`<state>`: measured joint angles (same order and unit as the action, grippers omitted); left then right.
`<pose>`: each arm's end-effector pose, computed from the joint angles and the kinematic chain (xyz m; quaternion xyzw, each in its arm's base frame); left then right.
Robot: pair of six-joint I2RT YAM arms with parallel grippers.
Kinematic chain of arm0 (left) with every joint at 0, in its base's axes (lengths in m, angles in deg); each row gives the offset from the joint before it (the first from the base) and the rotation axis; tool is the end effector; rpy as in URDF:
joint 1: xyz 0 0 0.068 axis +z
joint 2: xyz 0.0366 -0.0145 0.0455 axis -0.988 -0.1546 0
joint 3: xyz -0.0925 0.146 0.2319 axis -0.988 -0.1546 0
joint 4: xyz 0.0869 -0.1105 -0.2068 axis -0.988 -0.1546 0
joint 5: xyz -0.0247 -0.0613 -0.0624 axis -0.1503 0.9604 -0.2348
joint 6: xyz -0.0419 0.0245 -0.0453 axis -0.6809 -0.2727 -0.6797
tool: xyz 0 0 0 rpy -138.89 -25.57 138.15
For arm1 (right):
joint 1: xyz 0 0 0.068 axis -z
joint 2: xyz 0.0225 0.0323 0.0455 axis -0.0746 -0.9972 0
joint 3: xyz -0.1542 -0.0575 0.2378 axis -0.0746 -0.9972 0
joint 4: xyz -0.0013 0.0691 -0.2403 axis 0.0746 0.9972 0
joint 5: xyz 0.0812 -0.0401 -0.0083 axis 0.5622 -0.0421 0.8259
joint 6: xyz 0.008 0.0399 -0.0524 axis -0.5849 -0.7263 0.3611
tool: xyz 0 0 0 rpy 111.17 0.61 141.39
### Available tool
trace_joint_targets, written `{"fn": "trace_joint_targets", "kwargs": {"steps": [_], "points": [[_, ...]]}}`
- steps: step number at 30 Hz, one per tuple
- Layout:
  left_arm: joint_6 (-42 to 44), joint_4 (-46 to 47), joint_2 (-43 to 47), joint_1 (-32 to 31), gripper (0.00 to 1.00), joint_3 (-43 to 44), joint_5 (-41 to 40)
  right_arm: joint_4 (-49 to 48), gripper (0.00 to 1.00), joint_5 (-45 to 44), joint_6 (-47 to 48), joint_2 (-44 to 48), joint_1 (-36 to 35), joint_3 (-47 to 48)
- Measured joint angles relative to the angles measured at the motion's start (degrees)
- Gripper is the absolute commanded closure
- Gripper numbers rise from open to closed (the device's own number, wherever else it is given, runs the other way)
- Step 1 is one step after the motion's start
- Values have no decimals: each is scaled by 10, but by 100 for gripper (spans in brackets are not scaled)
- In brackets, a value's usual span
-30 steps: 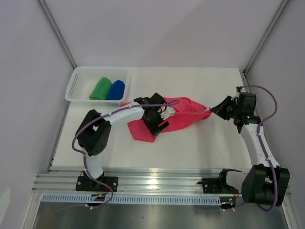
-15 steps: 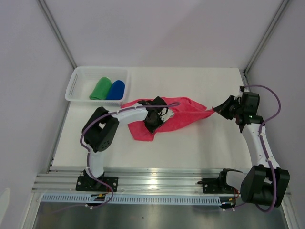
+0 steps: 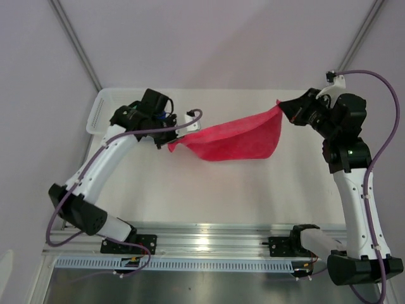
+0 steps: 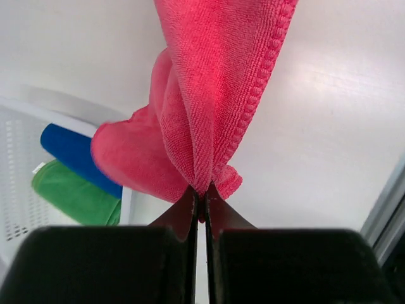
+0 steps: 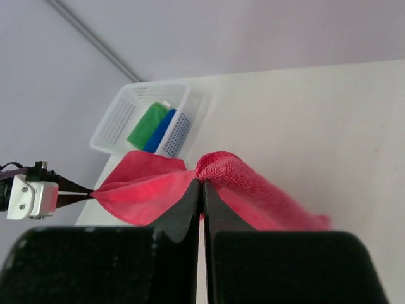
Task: Roll the towels
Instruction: Flatten the towel
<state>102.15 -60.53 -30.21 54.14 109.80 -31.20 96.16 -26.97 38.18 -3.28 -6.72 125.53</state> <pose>0.2549 -0.1444 0.3717 0.6038 0.7370 -0.0692 0.2957 0.2111 0.0297 0.4647 0.0060 0.7521 0.2921 0.5907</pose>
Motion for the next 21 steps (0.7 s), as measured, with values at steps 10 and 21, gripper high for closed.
{"fn": "trace_joint_targets", "kwargs": {"steps": [10, 21], "points": [[122, -90, -76, -33, 43, -53, 24, -6, 100, -12, -14, 14, 6, -104], [10, -17, -134, -70, 26, -106, 107, -7, 100, -17, -11, -24, 40, -240]]}}
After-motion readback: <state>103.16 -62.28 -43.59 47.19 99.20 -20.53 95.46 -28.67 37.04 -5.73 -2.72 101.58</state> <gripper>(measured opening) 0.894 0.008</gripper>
